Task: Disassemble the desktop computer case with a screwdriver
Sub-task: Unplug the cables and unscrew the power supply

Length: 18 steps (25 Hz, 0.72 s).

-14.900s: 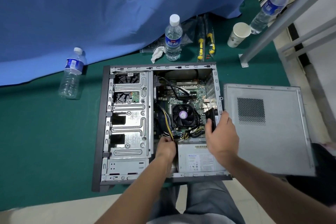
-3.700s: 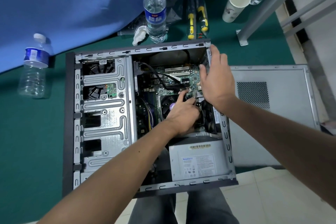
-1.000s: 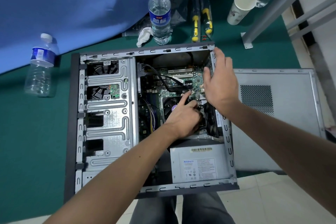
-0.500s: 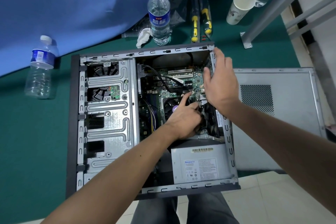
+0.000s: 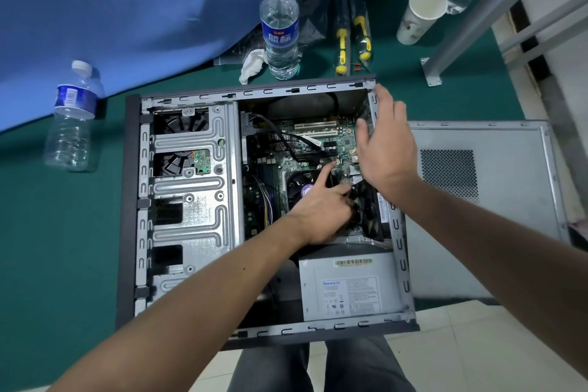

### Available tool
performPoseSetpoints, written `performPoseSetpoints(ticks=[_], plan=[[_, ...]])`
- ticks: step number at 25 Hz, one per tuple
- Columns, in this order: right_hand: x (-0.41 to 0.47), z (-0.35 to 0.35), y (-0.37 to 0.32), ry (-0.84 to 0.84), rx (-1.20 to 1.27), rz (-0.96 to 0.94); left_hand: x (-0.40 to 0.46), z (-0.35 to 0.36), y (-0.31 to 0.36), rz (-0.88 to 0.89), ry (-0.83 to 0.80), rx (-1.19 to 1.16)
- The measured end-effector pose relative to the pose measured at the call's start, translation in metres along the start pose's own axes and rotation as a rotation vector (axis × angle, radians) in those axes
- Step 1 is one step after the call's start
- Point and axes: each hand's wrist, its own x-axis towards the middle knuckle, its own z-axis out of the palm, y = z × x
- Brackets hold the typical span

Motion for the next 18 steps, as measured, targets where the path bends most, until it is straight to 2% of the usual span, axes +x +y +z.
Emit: performPoseSetpoints(ticks=[9,18], plan=[[0.0002,-0.0011,-0.0016,-0.004,-0.013,0.006,-0.0052,0.0009,0.0076,-0.031,-0.025,0.118],[-0.0009,-0.0011,-0.0014,-0.002,-0.01,0.003,-0.0016,0.0005,0.0071,-0.057,-0.028,-0.01]])
